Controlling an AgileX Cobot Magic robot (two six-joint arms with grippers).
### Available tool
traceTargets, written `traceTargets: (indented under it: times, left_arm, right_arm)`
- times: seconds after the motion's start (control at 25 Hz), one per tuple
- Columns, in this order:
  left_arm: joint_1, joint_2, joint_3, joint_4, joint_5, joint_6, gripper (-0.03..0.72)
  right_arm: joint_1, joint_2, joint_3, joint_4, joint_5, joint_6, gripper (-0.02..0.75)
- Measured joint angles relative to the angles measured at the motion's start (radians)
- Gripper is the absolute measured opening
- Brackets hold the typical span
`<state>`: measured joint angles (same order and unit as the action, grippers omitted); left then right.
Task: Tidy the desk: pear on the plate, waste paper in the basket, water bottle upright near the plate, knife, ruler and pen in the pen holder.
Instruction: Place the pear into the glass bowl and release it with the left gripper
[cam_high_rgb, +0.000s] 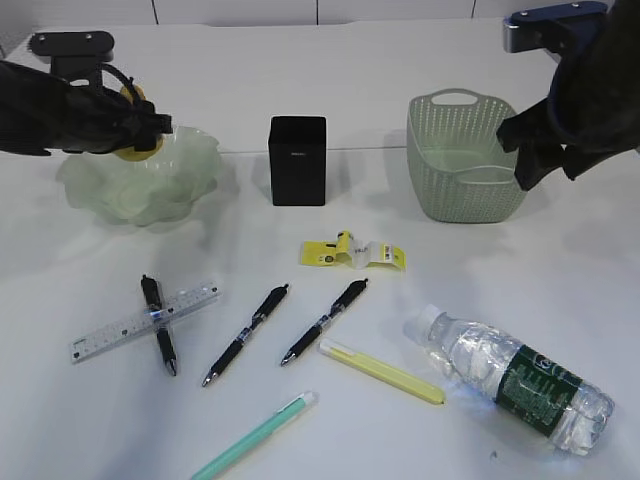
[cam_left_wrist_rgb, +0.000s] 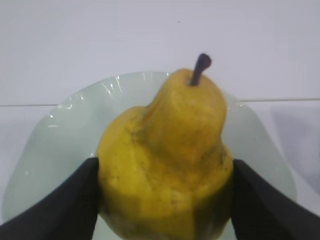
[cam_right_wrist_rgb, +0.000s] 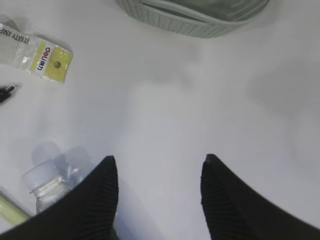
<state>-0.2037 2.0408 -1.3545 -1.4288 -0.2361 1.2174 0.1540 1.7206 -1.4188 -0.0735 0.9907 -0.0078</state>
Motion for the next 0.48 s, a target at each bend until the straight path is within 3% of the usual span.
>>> traceTargets:
  times: [0.48]
  left_arm:
    - [0.005,0.075,-0.014,0.007,-0.022,-0.088,0.491]
  right_arm:
    - [0.0,0.0,0.0,-0.002,-0.03,-0.006,0.426]
